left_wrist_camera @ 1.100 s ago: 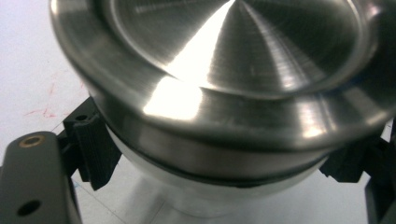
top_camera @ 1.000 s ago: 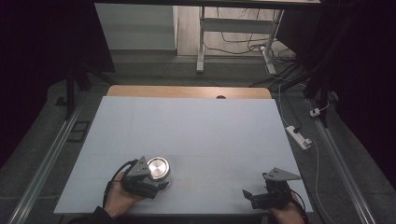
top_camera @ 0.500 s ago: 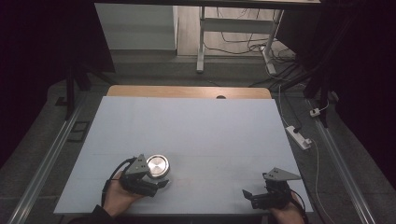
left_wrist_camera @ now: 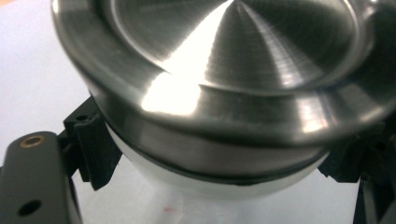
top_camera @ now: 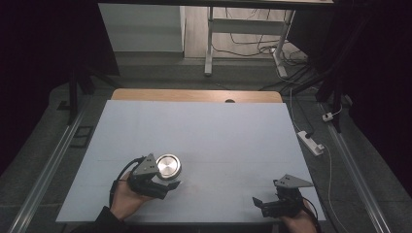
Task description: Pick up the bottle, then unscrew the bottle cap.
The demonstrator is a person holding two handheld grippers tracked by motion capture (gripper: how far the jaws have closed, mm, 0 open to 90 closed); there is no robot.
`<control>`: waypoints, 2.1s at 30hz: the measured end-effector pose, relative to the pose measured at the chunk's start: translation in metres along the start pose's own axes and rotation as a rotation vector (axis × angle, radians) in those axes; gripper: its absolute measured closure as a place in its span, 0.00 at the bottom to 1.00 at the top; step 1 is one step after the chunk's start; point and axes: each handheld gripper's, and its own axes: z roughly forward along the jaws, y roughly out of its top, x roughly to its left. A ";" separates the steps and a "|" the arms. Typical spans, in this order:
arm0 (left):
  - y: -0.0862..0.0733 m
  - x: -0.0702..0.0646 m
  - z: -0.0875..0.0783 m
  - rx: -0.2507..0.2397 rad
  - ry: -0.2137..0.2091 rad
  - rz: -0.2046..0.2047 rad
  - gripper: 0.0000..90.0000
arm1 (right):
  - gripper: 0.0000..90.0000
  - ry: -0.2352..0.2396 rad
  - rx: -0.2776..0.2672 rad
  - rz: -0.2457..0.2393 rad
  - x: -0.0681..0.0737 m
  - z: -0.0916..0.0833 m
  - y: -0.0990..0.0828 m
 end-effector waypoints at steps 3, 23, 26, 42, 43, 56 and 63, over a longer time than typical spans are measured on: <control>0.005 -0.001 0.003 0.002 -0.010 0.010 0.17 | 0.00 0.002 -0.001 0.001 0.000 0.000 0.000; 0.042 -0.011 0.032 -0.019 -0.099 0.062 0.18 | 0.00 0.006 -0.001 0.007 -0.001 0.000 0.000; 0.045 -0.013 0.037 -0.019 -0.110 0.067 0.18 | 0.00 0.007 0.001 0.006 -0.001 0.000 0.000; 0.044 -0.013 0.045 -0.020 -0.126 0.043 0.18 | 0.00 0.042 -0.039 -0.003 0.001 -0.004 0.003; 0.044 -0.013 0.046 -0.020 -0.126 0.041 0.18 | 0.00 0.045 -0.045 -0.005 0.001 -0.005 0.004; 0.042 -0.009 0.047 -0.026 -0.124 0.025 0.18 | 0.00 0.104 -0.115 -0.077 0.013 -0.001 0.023; 0.042 -0.010 0.048 -0.024 -0.118 0.029 0.18 | 0.00 0.186 -0.144 -0.102 0.026 0.007 0.040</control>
